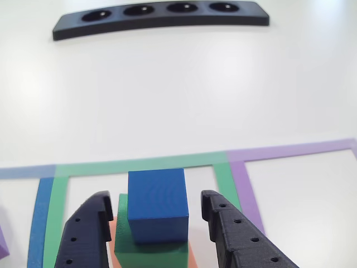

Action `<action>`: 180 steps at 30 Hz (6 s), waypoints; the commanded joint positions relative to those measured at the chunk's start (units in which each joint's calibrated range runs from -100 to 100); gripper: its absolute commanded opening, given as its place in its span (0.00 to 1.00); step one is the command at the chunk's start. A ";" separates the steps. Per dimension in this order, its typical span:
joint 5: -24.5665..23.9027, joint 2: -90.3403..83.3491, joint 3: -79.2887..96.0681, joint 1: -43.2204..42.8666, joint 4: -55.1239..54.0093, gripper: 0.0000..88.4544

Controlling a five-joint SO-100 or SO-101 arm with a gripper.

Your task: Tower of hanoi

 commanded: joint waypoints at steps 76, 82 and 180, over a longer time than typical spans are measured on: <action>0.59 -41.24 -34.55 -20.74 81.57 0.02; 0.59 -30.58 -20.92 -22.49 51.38 0.02; 0.59 -28.74 -25.28 -19.98 52.35 0.00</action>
